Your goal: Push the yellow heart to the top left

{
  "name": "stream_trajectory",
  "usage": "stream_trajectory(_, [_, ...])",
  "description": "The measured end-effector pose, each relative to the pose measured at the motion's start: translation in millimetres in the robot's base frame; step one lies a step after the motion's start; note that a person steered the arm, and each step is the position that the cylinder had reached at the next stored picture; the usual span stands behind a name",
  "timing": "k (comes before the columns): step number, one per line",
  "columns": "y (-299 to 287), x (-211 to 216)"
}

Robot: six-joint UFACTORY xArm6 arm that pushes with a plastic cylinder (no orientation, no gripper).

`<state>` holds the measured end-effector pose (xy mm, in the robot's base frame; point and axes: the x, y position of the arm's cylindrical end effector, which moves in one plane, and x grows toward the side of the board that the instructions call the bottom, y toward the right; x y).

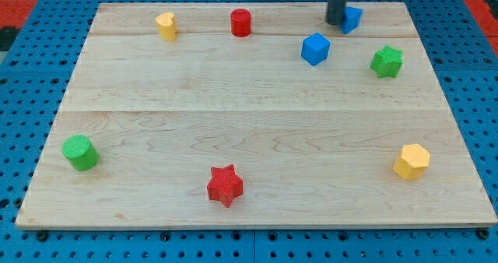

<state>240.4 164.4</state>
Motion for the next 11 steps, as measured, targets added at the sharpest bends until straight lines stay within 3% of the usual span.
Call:
stream_trajectory(1, [-15, 2])
stream_trajectory(2, [-73, 51])
stream_trajectory(3, [-167, 81])
stream_trajectory(5, [-265, 22])
stream_trajectory(6, [-317, 29])
stream_trajectory(7, [-344, 23])
stream_trajectory(11, [-344, 21])
